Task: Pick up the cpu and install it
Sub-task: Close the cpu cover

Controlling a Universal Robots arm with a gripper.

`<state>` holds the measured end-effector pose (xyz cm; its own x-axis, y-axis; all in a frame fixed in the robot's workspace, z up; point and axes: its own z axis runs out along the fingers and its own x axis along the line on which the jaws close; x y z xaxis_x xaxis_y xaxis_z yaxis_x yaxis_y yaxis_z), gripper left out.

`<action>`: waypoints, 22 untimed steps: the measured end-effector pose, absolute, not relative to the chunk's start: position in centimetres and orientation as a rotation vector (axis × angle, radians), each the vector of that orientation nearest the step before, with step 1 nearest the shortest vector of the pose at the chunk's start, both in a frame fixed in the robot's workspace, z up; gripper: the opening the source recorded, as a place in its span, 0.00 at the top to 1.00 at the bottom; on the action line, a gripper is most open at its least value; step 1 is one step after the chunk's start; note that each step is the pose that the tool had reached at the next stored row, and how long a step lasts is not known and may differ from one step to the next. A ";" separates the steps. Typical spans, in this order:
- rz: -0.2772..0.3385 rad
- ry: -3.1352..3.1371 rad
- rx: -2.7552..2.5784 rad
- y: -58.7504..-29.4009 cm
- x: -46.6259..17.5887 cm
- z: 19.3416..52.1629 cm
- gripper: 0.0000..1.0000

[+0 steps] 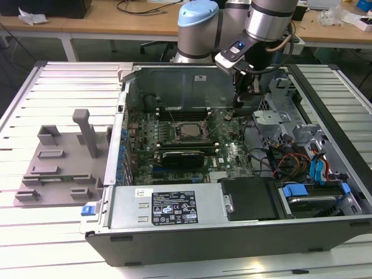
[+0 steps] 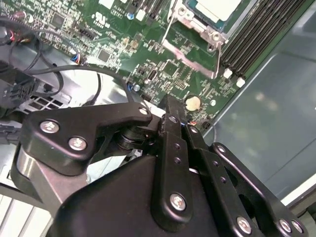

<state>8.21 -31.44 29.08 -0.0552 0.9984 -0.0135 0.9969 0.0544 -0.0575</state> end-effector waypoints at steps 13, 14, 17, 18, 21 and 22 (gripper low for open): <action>0.080 -2.258 -2.137 -31.4 9.2 28.6 0.89; 0.080 -2.258 -2.137 -31.4 9.2 28.5 0.89; 0.081 -2.258 -2.137 -31.4 9.2 28.1 0.89; 0.081 -2.258 -2.137 -31.4 9.2 28.0 0.89; 0.081 -2.258 -2.137 -31.4 9.2 27.5 0.89; 0.081 -2.258 -2.137 -31.4 9.2 27.4 0.89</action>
<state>9.21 -31.40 27.35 -0.0553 0.9984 -0.0128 0.9968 0.0544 -0.0593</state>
